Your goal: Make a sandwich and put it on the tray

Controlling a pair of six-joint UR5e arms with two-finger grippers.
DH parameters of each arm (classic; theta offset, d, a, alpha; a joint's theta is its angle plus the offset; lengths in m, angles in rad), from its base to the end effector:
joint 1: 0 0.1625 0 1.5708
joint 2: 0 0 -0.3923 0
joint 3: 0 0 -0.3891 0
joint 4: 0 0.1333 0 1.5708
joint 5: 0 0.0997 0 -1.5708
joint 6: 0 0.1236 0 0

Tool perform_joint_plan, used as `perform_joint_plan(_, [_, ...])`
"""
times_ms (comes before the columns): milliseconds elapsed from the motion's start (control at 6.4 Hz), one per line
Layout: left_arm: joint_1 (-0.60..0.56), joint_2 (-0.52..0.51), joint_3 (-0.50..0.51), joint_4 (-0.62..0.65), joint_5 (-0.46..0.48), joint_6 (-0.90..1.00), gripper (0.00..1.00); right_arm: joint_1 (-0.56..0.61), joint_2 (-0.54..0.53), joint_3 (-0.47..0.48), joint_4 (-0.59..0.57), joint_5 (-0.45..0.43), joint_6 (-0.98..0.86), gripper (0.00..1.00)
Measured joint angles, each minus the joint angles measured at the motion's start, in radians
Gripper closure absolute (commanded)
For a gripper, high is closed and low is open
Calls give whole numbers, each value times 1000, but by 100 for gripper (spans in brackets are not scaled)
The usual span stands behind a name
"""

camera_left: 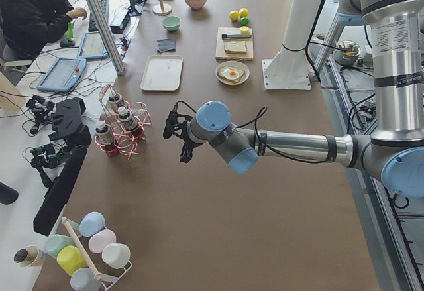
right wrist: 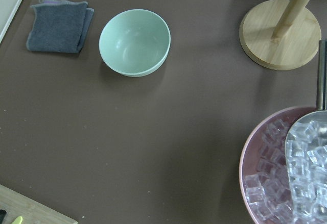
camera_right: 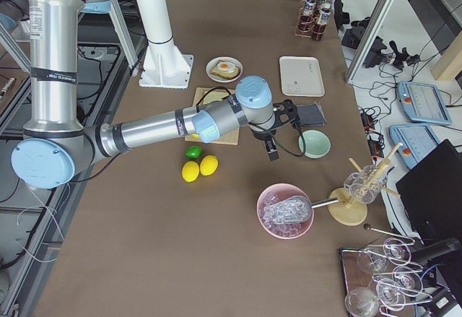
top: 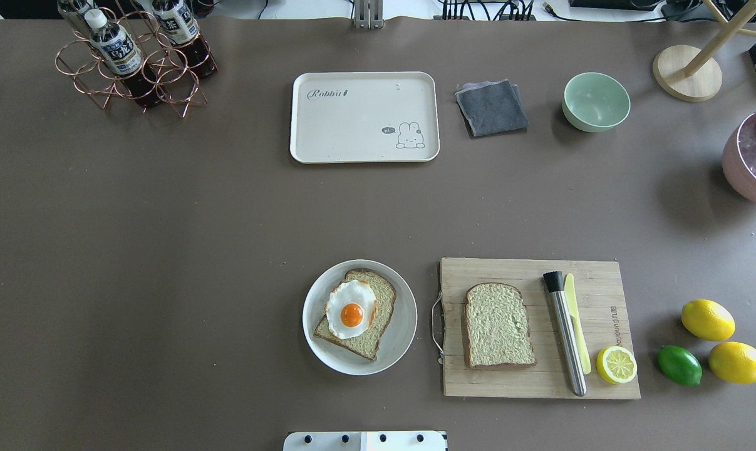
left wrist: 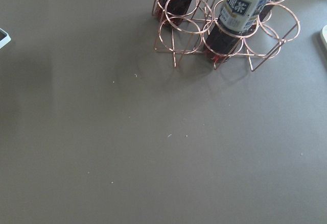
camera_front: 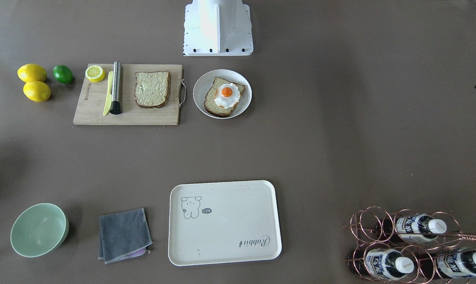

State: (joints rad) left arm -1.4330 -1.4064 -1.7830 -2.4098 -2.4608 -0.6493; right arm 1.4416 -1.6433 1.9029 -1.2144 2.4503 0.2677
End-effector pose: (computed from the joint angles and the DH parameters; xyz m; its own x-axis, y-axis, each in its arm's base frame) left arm 0.0246 -0.4486 0.5028 0.4832 0.1656 -0.8597 0.2578 0.9115 0.3205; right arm -0.0234 -0.4755 0.4606 0.5822 -0.2908 0.7592 -0.0506 0.9191 0.3909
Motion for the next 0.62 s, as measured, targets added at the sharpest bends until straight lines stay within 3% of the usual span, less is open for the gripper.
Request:
perform_joint_plan(156, [30, -12, -10, -53, 2, -110, 2, -40, 0, -1, 104, 2, 150, 0])
perform_joint_plan(625, [133, -90, -40, -84, 4, -422, 2, -143, 8, 7, 271, 2, 492, 0])
